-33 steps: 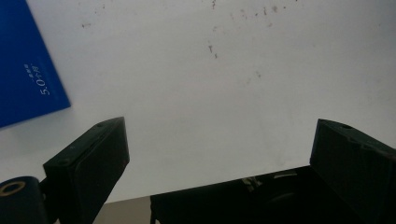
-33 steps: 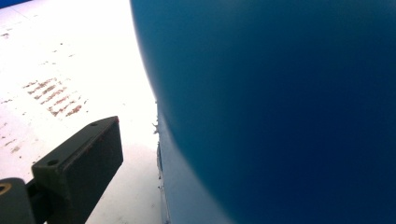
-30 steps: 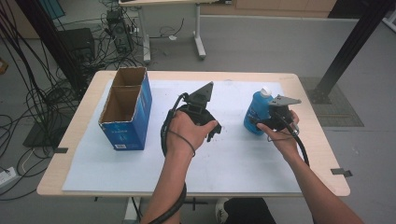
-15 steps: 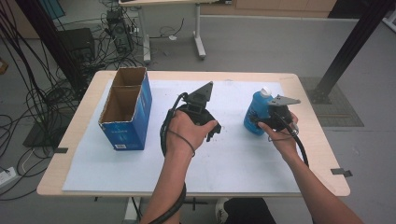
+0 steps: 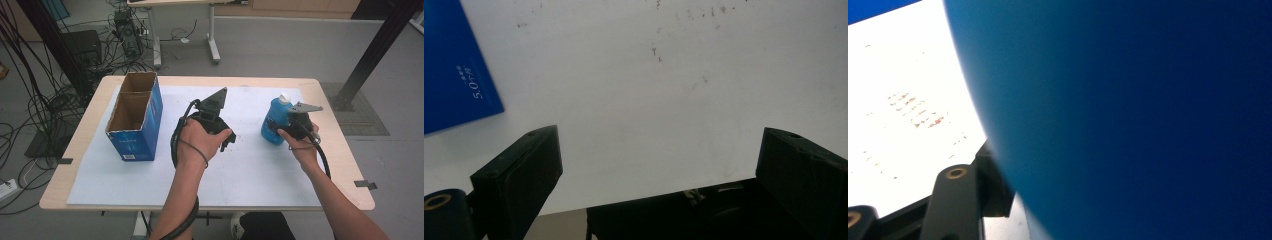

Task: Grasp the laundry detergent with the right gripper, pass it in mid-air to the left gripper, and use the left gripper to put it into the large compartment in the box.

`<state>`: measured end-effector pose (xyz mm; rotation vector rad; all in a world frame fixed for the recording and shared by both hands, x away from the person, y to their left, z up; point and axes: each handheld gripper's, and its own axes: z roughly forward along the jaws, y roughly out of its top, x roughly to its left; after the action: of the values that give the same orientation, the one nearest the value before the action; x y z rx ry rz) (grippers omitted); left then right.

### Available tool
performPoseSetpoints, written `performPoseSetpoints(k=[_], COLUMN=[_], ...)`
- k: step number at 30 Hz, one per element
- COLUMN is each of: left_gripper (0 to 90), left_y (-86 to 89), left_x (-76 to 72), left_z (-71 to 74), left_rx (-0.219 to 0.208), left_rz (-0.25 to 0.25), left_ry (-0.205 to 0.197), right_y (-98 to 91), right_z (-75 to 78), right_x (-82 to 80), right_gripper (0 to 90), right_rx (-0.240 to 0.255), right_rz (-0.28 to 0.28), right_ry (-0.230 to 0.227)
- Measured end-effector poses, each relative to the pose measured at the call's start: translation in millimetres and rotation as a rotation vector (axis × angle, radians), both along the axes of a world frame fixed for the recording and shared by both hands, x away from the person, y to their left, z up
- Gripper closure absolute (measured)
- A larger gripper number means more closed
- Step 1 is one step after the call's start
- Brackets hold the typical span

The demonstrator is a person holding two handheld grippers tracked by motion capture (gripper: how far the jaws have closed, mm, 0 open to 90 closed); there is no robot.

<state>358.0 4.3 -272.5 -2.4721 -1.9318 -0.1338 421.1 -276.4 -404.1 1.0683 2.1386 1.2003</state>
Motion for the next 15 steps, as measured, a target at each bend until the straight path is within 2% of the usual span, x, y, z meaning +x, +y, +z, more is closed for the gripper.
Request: performPoseSetpoints(k=[8, 15], left_gripper=[5.1, 5.1], left_y=[-0.2, -1.7], left_x=[-0.1, 0.3], left_z=[0.4, -0.1], left_rx=[-0.001, 0.004], left_rz=[0.004, -0.002], left_ry=[-0.004, -0.001], right_y=[-1.4, -1.8], right_z=[-0.2, 0.0], right_x=[0.8, 0.4], right_gripper=[40.4, 41.6], right_rx=[0.02, 0.017], right_rz=[0.006, 0.012], right_ry=[0.012, 0.009])
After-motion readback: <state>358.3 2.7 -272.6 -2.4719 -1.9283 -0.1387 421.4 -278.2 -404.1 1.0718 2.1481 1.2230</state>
